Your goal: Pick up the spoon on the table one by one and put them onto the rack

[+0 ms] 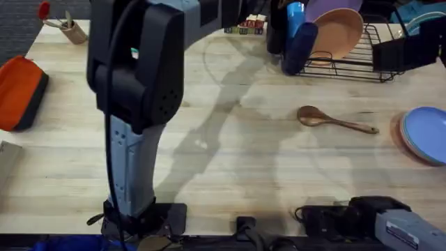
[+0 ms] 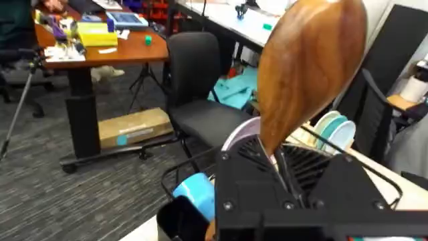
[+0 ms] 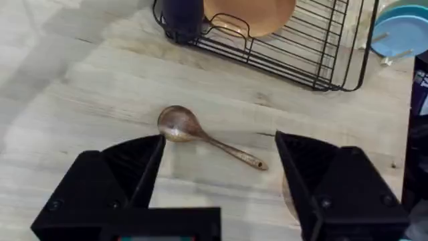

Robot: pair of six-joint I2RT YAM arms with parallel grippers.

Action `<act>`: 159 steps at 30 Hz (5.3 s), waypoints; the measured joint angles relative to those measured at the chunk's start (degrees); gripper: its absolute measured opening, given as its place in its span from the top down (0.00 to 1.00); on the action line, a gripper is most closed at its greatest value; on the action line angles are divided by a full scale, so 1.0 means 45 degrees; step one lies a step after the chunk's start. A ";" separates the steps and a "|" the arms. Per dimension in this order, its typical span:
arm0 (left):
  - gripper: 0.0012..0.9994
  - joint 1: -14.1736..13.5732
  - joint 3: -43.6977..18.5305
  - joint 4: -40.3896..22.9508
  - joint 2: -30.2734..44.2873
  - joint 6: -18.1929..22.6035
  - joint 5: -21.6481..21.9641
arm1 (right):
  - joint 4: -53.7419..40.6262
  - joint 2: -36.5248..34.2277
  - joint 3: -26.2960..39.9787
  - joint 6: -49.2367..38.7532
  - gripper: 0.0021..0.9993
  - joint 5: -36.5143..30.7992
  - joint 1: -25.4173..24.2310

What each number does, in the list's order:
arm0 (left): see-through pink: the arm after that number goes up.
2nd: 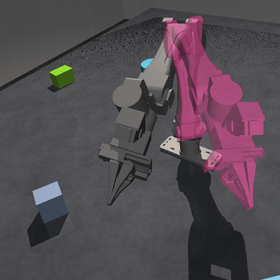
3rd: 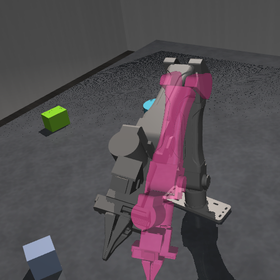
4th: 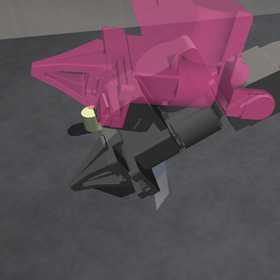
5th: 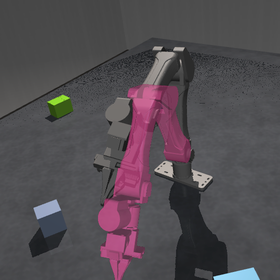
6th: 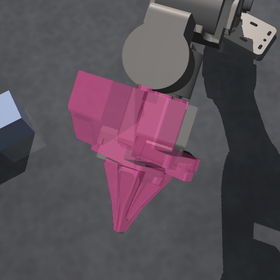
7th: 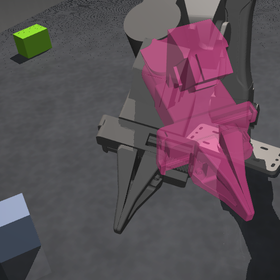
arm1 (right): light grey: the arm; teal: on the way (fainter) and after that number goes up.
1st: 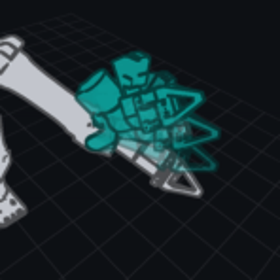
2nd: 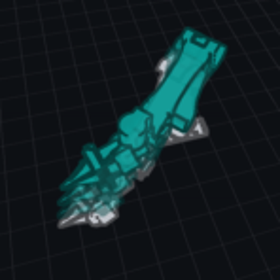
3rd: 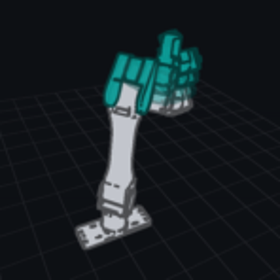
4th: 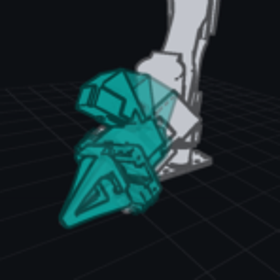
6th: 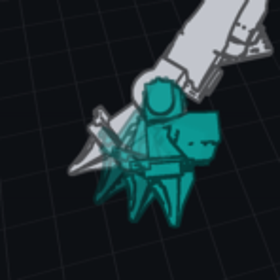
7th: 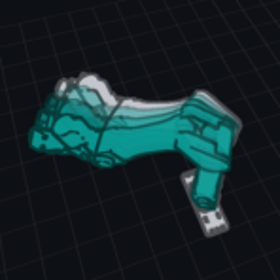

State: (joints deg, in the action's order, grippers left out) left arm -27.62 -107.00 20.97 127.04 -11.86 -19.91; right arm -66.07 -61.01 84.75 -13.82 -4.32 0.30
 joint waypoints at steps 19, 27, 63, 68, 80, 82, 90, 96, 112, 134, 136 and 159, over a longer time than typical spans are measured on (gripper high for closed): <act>0.96 0.0112 0.0000 0.1610 0.1112 -0.0044 0.0376 | 0.0002 0.0000 0.0000 -0.0034 0.00 0.0000 0.0000; 0.96 0.0194 0.0000 -0.1495 0.1113 -0.0043 0.0467 | 0.0002 0.0000 0.0000 -0.0034 0.00 0.0000 0.0000; 0.17 0.0700 0.0000 -0.6515 -0.1778 0.1306 0.1353 | 0.0002 0.0000 0.0000 -0.0034 0.00 0.0000 0.0000; 0.13 0.1495 0.0000 -0.8546 -0.3087 0.1311 0.1396 | 0.0002 0.0000 0.0000 -0.0039 0.00 0.0005 0.0000; 0.00 0.2616 -0.0005 -1.1363 -0.5436 0.3055 0.1528 | -0.0004 0.0000 0.0000 -0.0034 0.00 0.0431 0.0000; 0.00 0.2589 -0.0005 -1.3323 -0.5508 0.4170 0.1537 | -0.0488 0.0000 0.0000 -0.0034 0.00 0.0491 0.0000; 0.00 0.2861 -0.0005 -1.5496 -0.5596 0.4931 0.1577 | -0.2319 -0.0085 0.0005 -0.0628 0.00 -0.0601 -0.0093; 0.00 0.3065 -0.0005 -1.5563 -0.5605 0.4983 0.1630 | -0.2842 -0.0954 0.0005 -0.2537 0.00 -0.0869 -0.0131; 0.00 0.3065 -0.0005 -1.5581 -0.5605 0.4993 0.1630 | -0.4011 -0.3893 0.0005 -0.7266 0.00 -0.1093 -0.0131; 0.00 0.3065 -0.0005 -1.5625 -0.5605 0.5027 0.1630 | -0.1783 -0.4362 -0.2626 -0.9726 0.00 -0.0336 -0.1569; 0.00 0.3065 -0.0005 -1.5625 -0.5605 0.5027 0.1630 | -0.1249 -0.4362 -0.3140 -0.9867 0.00 -0.0316 -0.1569; 0.00 0.3065 -0.0005 -1.5706 -0.5605 0.5027 0.1630 | 0.3791 -0.6744 -0.6538 -1.1206 0.00 -0.0259 -0.1571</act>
State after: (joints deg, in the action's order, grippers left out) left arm -13.82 -107.02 -49.70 101.82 10.76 -12.58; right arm -49.01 -91.36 55.33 -64.25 -5.48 -6.77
